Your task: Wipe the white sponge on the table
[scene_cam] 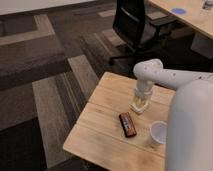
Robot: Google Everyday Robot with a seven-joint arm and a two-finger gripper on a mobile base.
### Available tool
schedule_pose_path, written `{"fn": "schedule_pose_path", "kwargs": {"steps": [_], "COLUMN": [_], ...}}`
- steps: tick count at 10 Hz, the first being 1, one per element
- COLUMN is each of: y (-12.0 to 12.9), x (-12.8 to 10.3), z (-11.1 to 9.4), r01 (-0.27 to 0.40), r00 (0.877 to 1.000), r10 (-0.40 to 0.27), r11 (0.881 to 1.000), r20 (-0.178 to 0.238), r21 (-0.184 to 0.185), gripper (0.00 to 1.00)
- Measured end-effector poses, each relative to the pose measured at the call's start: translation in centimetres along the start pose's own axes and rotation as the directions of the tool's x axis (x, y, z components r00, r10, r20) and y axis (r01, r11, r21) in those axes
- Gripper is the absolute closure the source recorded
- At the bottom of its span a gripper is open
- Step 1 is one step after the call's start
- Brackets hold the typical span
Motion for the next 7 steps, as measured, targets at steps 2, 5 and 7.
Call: {"fn": "schedule_pose_path", "kwargs": {"steps": [2, 5, 7], "y": [-1.4, -1.8, -2.1], "x": [0.4, 0.4, 0.0], "z": [0.2, 0.9, 1.0], "r01": [-0.032, -0.045, -0.057], "r00": [0.999, 0.999, 0.998], "r10": [0.032, 0.045, 0.058], "r11": [0.999, 0.999, 0.998], "r20": [-0.012, -0.022, -0.021], "r21": [0.016, 0.021, 0.022], "gripper": [1.00, 1.00, 1.00]}}
